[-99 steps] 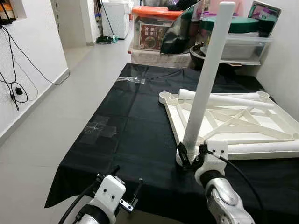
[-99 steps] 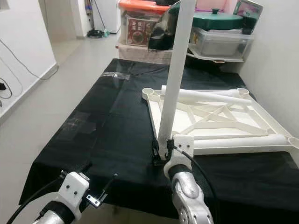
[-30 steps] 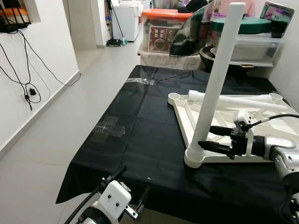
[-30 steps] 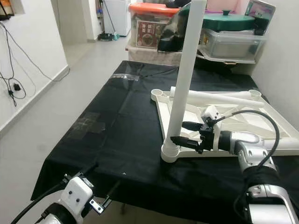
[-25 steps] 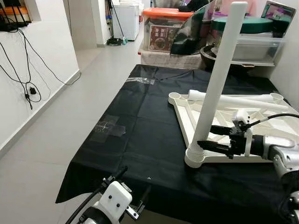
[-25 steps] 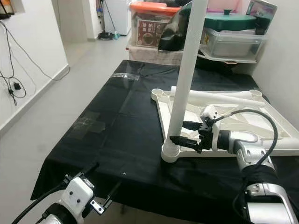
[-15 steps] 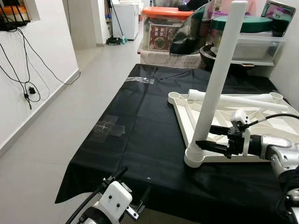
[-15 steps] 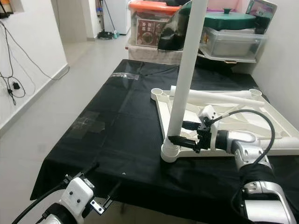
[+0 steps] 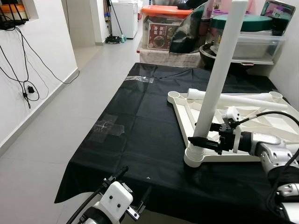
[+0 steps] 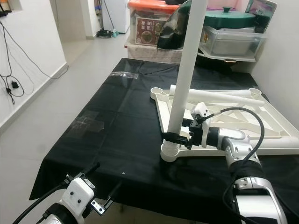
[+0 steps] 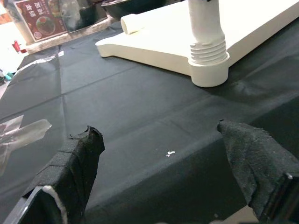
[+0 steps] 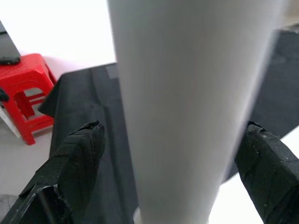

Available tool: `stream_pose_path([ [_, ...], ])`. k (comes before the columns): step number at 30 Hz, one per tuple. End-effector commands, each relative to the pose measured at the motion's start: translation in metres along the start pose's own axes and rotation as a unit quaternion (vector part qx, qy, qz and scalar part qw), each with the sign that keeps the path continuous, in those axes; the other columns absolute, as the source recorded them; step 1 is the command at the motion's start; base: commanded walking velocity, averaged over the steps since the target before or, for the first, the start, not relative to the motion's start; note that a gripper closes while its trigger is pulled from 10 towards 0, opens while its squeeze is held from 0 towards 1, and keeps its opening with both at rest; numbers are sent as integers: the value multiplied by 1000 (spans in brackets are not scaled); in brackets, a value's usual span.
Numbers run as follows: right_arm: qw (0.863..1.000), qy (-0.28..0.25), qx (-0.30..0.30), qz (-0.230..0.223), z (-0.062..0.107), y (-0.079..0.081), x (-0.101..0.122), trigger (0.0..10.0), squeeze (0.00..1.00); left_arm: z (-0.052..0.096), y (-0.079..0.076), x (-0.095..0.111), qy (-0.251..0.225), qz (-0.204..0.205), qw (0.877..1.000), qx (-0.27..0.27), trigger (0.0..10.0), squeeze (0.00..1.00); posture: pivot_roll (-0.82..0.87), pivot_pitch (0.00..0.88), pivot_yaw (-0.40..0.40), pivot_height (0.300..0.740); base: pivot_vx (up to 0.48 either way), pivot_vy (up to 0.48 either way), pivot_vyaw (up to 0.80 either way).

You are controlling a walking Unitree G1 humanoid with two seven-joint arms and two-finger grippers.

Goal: Building children table

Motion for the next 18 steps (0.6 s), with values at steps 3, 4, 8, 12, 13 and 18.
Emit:
stream_pose_path([
  [3,1000,6,5,9,-7,1,2,10000,0,1,-2,-2,8,-8,1000,-5,10000,0,116,54,-59,740,0,0,0],
  [4,1000,6,5,9,-8,1,2,10000,0,1,-2,-2,8,-8,1000,-5,10000,0,116,54,-59,740,0,0,0],
  [8,1000,5,5,4,-11,2,2,10000,0,1,-2,-3,9,-8,1000,-6,10000,0,117,55,-60,740,0,0,0],
  [12,1000,-1,-2,-2,-14,1,3,10000,0,1,-2,-3,10,-7,1000,-7,10000,0,121,56,-59,740,0,0,0],
  [13,1000,-3,-6,-3,-15,1,3,10000,0,1,-2,-3,10,-7,1000,-7,10000,0,121,58,-58,740,0,0,0],
  [18,1000,-4,-9,-3,-16,0,4,10000,0,1,-2,-3,10,-7,1000,-8,10000,0,119,57,-57,740,0,0,0],
])
Point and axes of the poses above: a point about 5 cm out from each wrist's last joint towards the gripper, its own z axis pointing back from the gripper into the wrist, its own x axis along the axis of the wrist's last joint, y = z × x, the point moved 2 cm from there along -z, pointing out of the wrist towards the gripper, and after that the axes turned 9 degrees about -z, right-handed, at the moved point
